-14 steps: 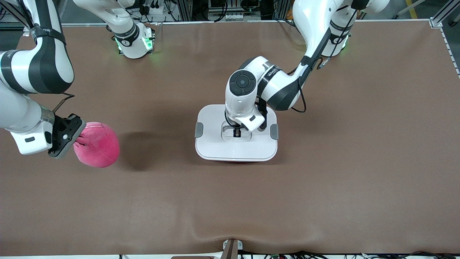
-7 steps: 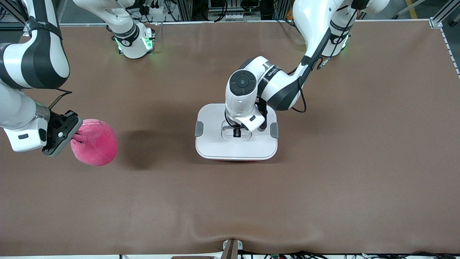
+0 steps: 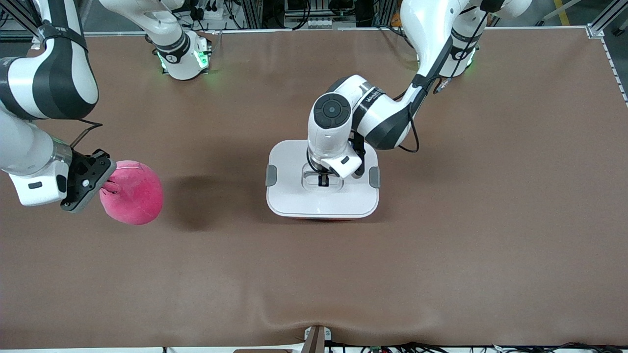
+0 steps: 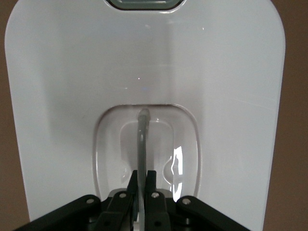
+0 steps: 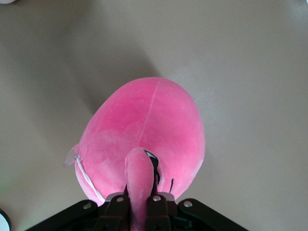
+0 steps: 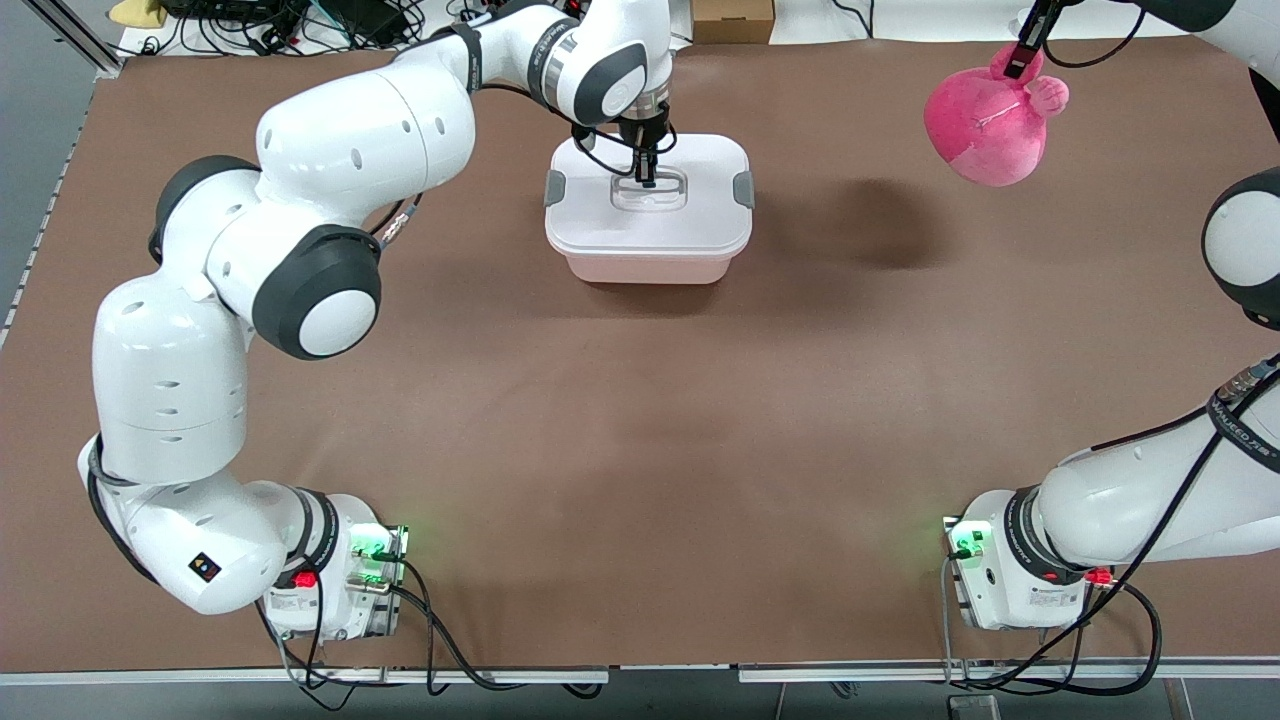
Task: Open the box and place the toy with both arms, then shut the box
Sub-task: 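Grip the lid handle with the left gripper while the right gripper lifts the toy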
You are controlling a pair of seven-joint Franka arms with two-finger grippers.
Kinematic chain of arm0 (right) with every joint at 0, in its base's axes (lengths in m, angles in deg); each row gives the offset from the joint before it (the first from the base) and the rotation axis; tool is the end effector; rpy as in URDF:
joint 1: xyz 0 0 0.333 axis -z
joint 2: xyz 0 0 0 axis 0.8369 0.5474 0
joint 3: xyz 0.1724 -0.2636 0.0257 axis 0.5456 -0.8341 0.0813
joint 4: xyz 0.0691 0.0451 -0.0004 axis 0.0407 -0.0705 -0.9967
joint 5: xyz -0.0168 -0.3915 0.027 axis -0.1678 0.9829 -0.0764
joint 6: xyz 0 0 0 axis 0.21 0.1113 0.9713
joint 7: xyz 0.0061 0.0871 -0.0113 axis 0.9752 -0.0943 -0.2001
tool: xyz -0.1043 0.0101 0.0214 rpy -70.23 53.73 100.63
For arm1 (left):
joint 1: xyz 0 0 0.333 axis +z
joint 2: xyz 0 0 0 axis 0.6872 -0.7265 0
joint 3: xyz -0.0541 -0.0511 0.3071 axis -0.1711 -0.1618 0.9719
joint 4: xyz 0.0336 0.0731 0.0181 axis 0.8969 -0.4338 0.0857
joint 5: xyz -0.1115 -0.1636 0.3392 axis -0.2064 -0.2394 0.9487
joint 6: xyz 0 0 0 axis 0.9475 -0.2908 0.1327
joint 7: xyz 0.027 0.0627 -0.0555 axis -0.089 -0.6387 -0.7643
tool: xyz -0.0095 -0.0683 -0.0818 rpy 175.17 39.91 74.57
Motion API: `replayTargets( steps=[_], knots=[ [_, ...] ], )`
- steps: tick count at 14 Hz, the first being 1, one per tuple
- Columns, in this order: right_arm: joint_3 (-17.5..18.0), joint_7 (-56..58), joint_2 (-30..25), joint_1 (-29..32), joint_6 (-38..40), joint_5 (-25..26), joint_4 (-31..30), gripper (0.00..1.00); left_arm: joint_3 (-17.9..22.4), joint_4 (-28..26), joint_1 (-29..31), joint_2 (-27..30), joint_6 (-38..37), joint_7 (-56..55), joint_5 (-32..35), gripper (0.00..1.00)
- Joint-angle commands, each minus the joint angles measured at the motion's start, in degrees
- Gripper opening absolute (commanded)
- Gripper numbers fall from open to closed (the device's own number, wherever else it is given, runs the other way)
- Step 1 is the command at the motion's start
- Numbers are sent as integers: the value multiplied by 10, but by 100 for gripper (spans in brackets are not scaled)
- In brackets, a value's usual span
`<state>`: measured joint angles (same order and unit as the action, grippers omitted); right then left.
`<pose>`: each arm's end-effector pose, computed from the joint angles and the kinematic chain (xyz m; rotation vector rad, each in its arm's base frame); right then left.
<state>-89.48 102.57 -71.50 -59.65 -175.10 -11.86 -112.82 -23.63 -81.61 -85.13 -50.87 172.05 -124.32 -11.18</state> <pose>0.6278 0.0292 0.4996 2.7314 1.5252 -0.1347 0.5301 -0.5062 0.3515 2.2372 2.1523 -0.0859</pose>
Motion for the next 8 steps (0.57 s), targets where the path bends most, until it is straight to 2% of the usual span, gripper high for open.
replayTargets(
  steps=[1, 8],
  knots=[
    [-3, -8, -7, -5, 13, 1, 5, 0, 0, -5, -2, 20, -8, 0, 8, 0],
    [-3, -99, -7, -23, 59, -19, 29, 0, 0, -6, -1, 36, -13, 12, 14, 0]
  ],
)
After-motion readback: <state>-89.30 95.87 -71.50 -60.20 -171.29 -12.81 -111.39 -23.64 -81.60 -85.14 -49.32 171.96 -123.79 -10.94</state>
